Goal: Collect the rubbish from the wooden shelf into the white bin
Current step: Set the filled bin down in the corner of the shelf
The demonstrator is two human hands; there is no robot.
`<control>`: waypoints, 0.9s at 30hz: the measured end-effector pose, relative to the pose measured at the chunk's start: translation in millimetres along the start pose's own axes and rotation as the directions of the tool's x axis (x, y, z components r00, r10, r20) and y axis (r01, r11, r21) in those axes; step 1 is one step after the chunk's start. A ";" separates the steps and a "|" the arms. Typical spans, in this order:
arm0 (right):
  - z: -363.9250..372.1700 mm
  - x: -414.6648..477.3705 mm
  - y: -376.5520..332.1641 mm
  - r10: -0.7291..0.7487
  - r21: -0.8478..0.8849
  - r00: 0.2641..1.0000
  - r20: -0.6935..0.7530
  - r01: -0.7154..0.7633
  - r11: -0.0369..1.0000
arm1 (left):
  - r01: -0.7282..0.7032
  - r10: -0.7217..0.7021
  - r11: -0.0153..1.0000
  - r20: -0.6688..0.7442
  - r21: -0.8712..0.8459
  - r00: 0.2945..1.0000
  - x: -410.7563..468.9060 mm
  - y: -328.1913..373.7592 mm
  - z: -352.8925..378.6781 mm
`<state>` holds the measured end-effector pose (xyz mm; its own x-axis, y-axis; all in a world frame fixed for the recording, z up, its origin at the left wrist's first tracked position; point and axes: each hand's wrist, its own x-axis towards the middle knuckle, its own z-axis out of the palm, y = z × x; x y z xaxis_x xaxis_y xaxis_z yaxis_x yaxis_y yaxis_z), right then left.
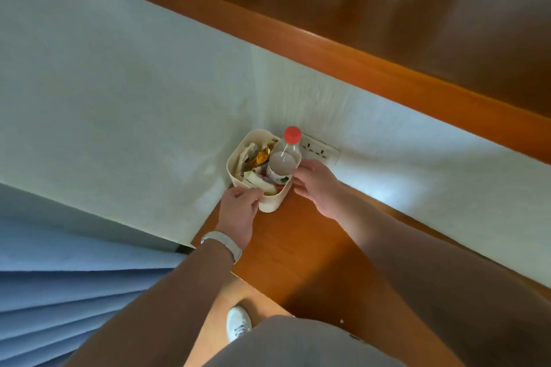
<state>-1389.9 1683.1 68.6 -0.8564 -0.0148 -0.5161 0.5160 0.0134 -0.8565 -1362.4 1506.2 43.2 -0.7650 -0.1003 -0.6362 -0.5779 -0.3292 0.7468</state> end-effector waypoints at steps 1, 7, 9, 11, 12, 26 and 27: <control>0.2 3.1 1.1 -0.017 -0.008 1.000 0.000 0.017 1.000 | 0.006 -0.005 1.000 0.009 -0.015 1.000 2.8 -0.1 0.4; -3.0 18.9 4.3 -0.090 -0.137 0.994 -0.066 0.081 0.987 | 0.002 0.001 0.999 0.062 -0.045 0.998 15.1 6.0 6.9; -5.4 23.0 3.0 -0.116 -0.238 0.993 -0.037 0.104 0.966 | 0.008 -0.002 0.997 0.074 -0.083 0.997 17.1 9.1 10.1; -7.0 24.6 -1.2 -0.123 -0.291 0.992 -0.037 0.107 0.951 | 0.007 0.001 0.997 0.097 -0.082 0.995 18.8 12.2 12.2; -7.9 24.0 -3.6 -0.113 -0.285 0.992 -0.059 0.092 0.954 | -0.001 0.008 0.998 0.115 -0.064 0.993 19.3 13.9 12.7; -49.7 -36.4 -31.4 -0.249 -0.639 0.966 -0.069 0.149 0.755 | -0.277 0.146 0.709 0.250 0.648 0.957 -28.8 43.5 -18.1; -53.6 -43.6 -30.5 -0.269 -0.674 0.962 -0.050 0.166 0.720 | -0.328 0.180 0.658 0.282 0.678 0.942 -35.9 44.8 -20.2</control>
<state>-1369.3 1736.9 117.4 -0.9634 0.0326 -0.2660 0.2161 0.6813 -0.6993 -1355.1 1476.0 95.7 -0.9050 0.1109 -0.4107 -0.3220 0.4524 0.8317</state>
